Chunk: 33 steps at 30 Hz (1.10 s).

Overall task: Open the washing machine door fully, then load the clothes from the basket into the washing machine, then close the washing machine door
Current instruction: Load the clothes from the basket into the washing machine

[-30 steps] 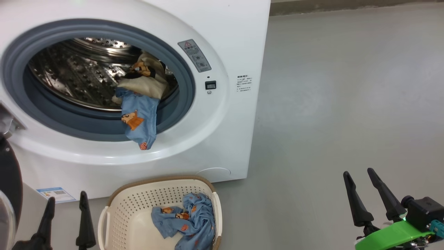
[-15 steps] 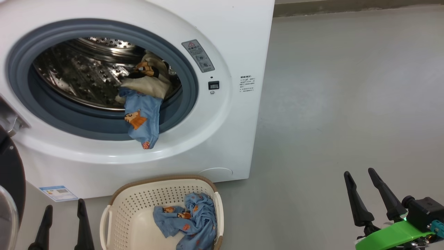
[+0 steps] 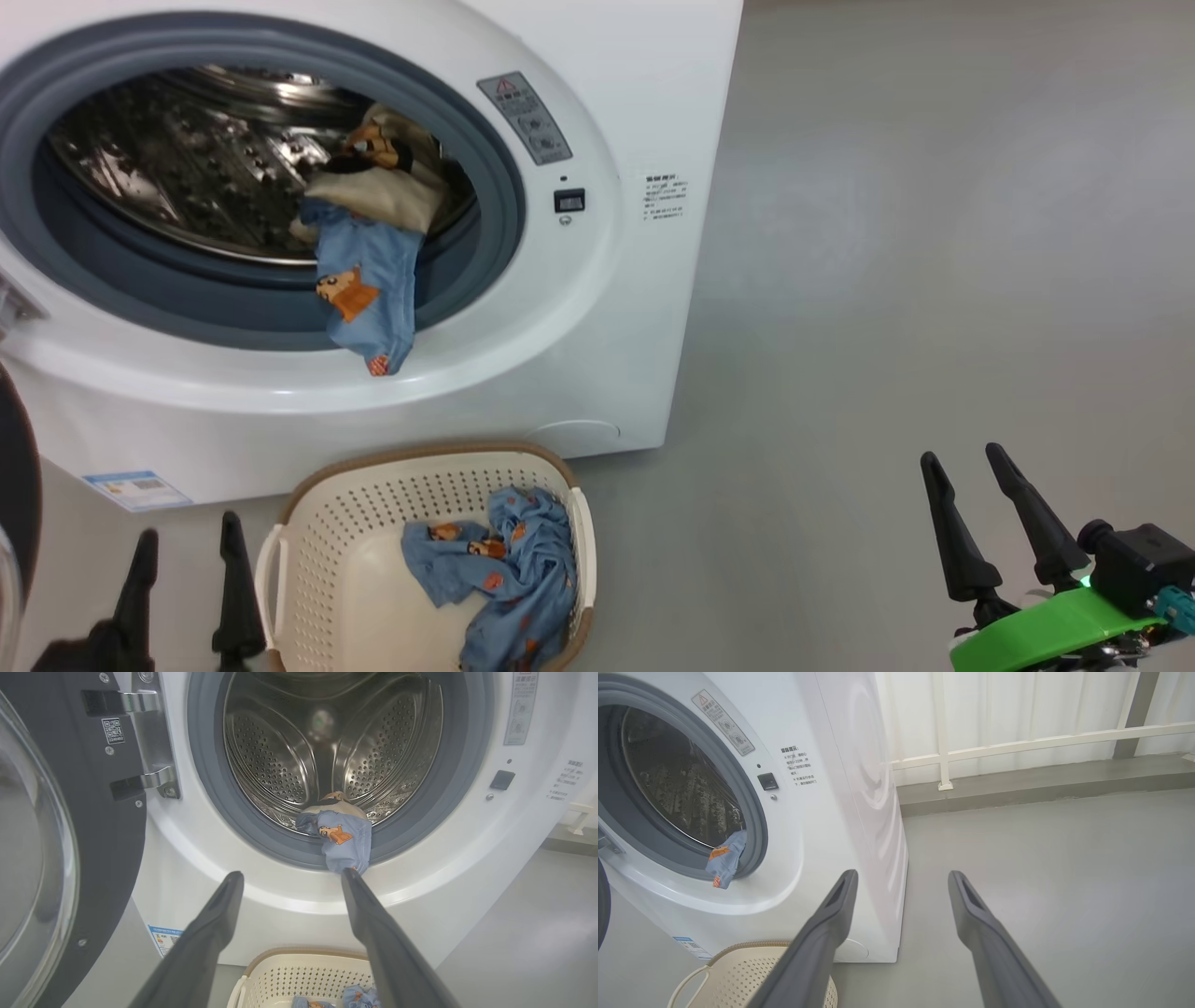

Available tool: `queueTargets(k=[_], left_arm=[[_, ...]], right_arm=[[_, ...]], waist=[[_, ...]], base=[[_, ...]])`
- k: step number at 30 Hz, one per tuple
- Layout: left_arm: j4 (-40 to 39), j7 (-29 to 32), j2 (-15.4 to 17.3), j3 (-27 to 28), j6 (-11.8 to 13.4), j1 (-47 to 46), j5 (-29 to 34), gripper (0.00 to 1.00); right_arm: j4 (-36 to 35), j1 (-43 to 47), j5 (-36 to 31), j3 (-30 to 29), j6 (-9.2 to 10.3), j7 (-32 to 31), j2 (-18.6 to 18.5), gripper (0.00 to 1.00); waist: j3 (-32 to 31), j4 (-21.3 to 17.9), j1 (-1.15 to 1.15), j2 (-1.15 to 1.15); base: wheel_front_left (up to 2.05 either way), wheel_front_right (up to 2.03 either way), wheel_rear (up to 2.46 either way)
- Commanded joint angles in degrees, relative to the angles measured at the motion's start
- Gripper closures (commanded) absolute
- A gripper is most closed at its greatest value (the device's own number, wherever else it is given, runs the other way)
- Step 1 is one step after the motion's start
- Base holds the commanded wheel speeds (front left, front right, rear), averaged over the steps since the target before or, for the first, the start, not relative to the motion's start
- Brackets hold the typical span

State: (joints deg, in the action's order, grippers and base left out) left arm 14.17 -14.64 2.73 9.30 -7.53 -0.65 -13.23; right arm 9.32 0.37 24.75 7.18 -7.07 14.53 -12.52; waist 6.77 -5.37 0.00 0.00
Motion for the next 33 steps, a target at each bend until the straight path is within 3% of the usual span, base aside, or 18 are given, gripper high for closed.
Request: queueTargets(k=[1, 15, 22, 33], left_arm=[[0.44, -0.36, 1.76, 0.77, 0.04, -4.00, -1.01, 0.00], [10.68, -0.36, 8.08, -5.23, 0.04, -18.52, -3.94, 0.00], [19.40, -0.36, 11.77, -10.28, 0.04, -29.79, -7.53, 0.00], [31.02, -0.36, 15.02, -17.91, 0.04, -42.31, -13.55, 0.00]], right_arm=[[-1.58, -2.37, -0.07, 1.03, -0.42, 0.47, -0.51, 0.00], [-2.04, -8.47, -0.43, 2.32, -0.42, 0.47, 1.79, 0.00], [-2.35, -12.63, -0.71, 3.14, -0.42, 0.47, 2.99, 0.00], [-1.99, -16.08, -0.92, 5.03, -0.42, 0.47, 4.21, 0.00]], waist=[[2.51, -0.42, 0.00, 0.00], [12.72, -2.48, 0.00, 0.00], [18.94, -3.32, 0.00, 0.00], [22.41, -4.49, 0.00, 0.00]], base=[[0.00, 0.00, 0.00], [0.00, 0.00, 0.00], [0.00, 0.00, 0.00], [0.00, 0.00, 0.00]])
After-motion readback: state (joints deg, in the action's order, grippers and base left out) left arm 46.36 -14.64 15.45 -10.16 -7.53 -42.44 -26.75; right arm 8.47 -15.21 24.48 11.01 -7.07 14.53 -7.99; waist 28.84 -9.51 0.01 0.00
